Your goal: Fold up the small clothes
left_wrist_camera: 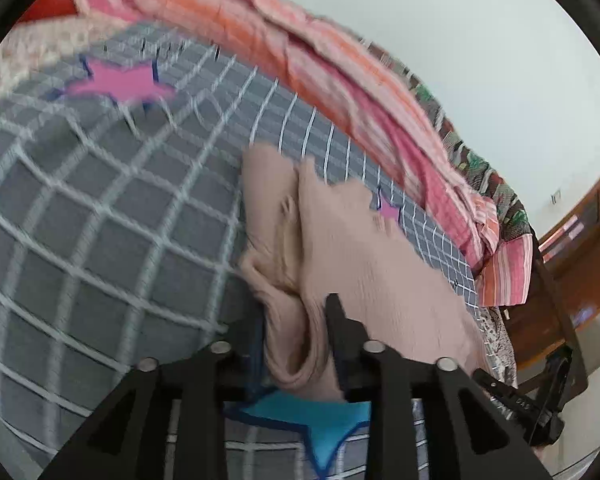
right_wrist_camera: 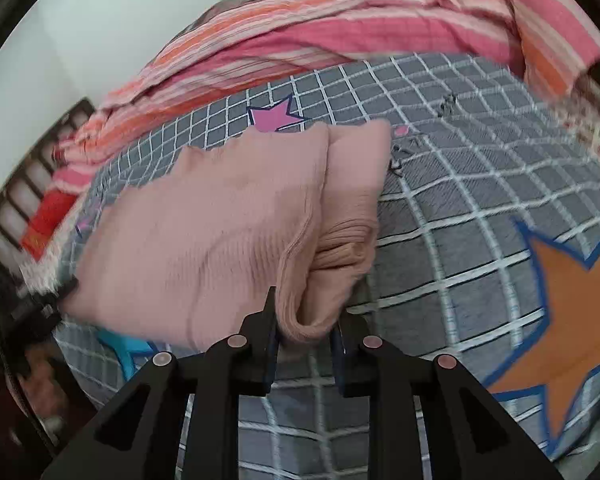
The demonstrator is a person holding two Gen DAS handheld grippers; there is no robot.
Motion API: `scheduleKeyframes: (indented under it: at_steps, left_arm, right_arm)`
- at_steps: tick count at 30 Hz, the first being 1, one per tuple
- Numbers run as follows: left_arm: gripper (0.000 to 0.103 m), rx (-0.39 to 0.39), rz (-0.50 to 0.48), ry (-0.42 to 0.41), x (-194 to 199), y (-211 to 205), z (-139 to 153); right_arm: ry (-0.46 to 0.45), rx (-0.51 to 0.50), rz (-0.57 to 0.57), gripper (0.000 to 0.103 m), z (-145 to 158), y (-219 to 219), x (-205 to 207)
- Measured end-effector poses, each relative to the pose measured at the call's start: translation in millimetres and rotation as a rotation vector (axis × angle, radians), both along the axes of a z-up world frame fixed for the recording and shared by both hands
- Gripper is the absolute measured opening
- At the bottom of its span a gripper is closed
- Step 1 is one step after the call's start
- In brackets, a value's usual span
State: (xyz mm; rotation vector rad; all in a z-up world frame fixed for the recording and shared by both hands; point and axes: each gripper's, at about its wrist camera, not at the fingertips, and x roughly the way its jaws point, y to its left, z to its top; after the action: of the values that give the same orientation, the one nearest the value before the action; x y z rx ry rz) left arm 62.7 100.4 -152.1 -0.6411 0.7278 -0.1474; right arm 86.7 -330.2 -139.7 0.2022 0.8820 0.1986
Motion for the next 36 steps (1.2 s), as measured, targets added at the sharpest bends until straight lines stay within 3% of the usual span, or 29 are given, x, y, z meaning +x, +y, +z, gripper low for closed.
scheduleKeyframes:
  at_steps: [1,4,9,17,20,23,24,25,26,30,33,36]
  left_arm:
    - [0.047,0.029,0.014,-0.018,-1,7,6]
    - [0.048,0.077,0.008,-0.048,8,16,20]
    - [0.048,0.152,-0.07,-0.03,58,1,36]
    - [0.046,0.263,-0.154,0.074,140,-29,26]
    - [0.041,0.278,-0.164,0.095,159,-33,19]
    - [0.03,0.297,-0.166,0.118,170,-35,11]
    - [0.022,0.298,-0.168,0.126,173,-35,8]
    - [0.012,0.294,-0.17,0.131,176,-35,6]
    - [0.008,0.284,-0.17,0.138,178,-34,3]
    - [0.007,0.227,-0.133,0.05,174,-22,12]
    - [0.007,0.266,-0.109,0.048,173,-17,17]
    - [0.007,0.274,-0.117,0.104,178,-19,2]
  right_arm:
    - [-0.018,-0.017,0.003,0.026,4,-2,-2]
    - [-0.076,-0.069,-0.018,0.028,20,-4,3]
    - [-0.113,-0.06,-0.016,0.031,37,0,43]
    - [0.007,-0.07,-0.046,0.032,12,14,128]
    - [0.042,-0.06,-0.055,0.032,0,16,144]
    - [0.051,-0.062,-0.059,0.032,-5,18,154]
    - [0.058,-0.068,-0.065,0.026,-7,18,157]
    - [0.062,-0.072,-0.071,0.012,-8,19,160]
    - [0.065,-0.074,-0.072,0.008,-9,20,163]
    - [-0.019,-0.05,-0.059,0.005,-1,21,163]
    - [-0.055,-0.03,-0.063,0.005,5,18,163]
    - [0.037,-0.065,-0.081,0.005,-15,18,180]
